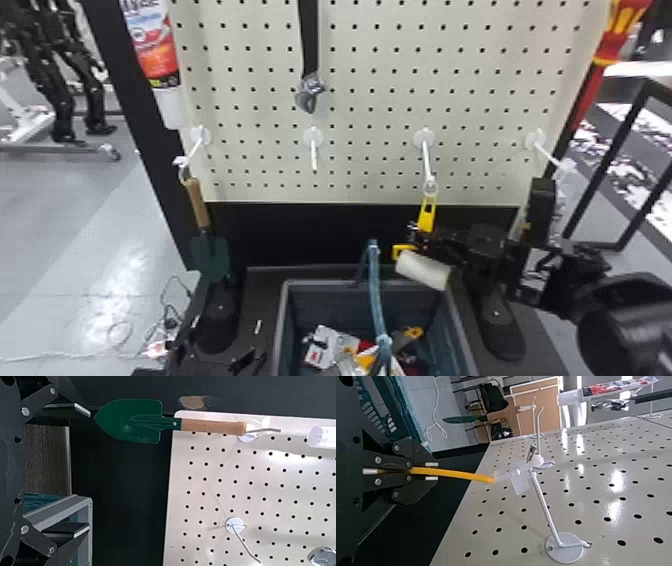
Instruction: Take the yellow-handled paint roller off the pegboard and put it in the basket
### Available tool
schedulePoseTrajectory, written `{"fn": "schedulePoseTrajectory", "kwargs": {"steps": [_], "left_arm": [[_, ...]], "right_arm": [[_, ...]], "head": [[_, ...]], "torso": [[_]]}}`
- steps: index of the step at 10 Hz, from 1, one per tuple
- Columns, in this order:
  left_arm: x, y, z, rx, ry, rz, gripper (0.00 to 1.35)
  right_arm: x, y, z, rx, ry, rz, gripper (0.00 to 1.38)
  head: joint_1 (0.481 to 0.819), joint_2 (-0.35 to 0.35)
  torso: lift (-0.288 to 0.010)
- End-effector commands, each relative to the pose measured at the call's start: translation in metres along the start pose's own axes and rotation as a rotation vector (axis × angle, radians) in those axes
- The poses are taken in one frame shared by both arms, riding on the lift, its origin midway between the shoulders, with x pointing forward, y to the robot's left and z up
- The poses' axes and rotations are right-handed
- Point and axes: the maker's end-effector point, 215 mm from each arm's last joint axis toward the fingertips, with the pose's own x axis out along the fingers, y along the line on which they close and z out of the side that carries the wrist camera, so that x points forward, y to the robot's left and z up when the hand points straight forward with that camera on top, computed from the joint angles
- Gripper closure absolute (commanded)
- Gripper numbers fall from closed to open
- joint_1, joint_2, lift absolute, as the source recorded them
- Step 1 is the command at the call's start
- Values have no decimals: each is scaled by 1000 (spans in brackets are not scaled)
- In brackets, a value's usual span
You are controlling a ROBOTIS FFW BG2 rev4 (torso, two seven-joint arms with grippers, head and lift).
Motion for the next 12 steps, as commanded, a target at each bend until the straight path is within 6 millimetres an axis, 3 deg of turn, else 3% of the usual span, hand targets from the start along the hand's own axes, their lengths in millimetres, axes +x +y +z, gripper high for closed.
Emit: {"fn": "schedulePoseTrajectory", "kwargs": {"steps": [1, 7, 12], "left_arm": [[0, -1, 0, -4, 0, 2, 285], [0, -1, 0, -4, 0, 2, 285], [-1, -1, 0, -3, 3, 0, 285]], "right_arm": [[0, 0, 0, 1, 0, 0, 1283], [-11, 2, 4, -3, 3, -6, 1283], [-29, 25, 36, -47, 5, -4, 1283]], "head": [[549, 0], [549, 0], [549, 0]], "torso": [[-100], [-100], [-100]]}}
